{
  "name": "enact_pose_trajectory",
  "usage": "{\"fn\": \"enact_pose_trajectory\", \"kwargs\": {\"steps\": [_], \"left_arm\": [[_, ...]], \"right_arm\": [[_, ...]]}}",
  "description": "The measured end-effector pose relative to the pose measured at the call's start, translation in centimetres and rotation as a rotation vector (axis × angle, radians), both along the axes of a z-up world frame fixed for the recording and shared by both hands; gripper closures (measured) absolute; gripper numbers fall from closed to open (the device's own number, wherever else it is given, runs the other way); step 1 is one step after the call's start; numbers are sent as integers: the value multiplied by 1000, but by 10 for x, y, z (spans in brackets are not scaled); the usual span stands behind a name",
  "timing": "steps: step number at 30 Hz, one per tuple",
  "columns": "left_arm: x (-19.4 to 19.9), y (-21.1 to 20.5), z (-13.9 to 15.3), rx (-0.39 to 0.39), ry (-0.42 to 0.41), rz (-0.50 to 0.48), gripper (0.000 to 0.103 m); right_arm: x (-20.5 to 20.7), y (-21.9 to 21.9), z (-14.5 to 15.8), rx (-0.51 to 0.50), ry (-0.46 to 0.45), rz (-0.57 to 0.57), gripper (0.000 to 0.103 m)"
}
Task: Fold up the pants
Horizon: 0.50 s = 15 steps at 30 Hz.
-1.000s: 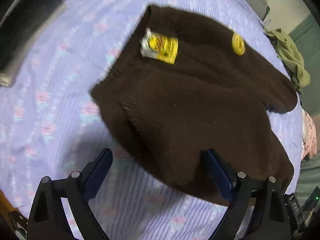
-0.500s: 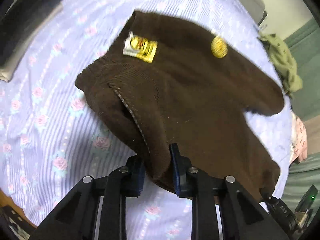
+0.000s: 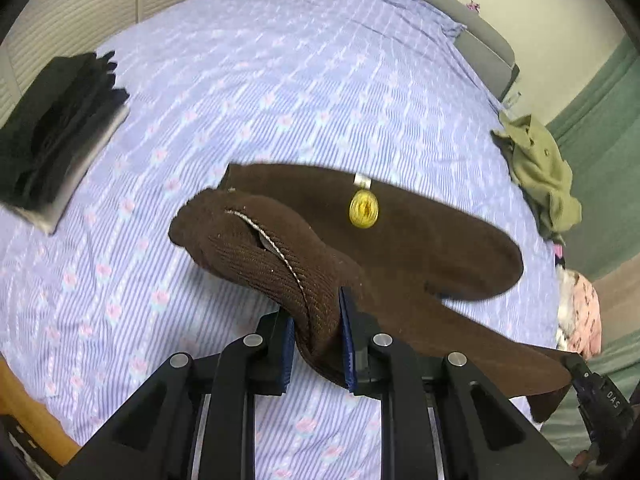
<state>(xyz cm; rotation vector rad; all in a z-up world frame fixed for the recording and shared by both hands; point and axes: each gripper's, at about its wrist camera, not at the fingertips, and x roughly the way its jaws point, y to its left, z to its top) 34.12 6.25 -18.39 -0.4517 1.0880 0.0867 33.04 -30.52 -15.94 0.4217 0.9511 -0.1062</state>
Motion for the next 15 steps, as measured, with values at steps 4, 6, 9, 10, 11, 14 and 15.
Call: {"fn": "enact_pose_trajectory", "kwargs": {"steps": [4, 6, 9, 10, 11, 14, 15], "left_arm": [[31, 2, 7, -21, -3, 31, 82], [52, 4, 6, -22, 0, 44, 82], [88, -2, -2, 4, 15, 46, 82], [96, -3, -6, 11, 23, 45, 82], [110, -4, -12, 24, 34, 42, 82], [140, -4, -28, 56, 66, 32, 82], [146, -3, -34, 57, 76, 30, 82]], "right_arm": [[35, 2, 7, -23, -12, 24, 88], [59, 1, 6, -29, -8, 37, 88], [103, 2, 1, -23, -1, 58, 87], [118, 4, -3, -26, 3, 66, 88], [140, 6, -10, -34, 12, 80, 88], [182, 10, -30, -31, 43, 102, 88], [197, 11, -38, -31, 50, 110, 87]]}}
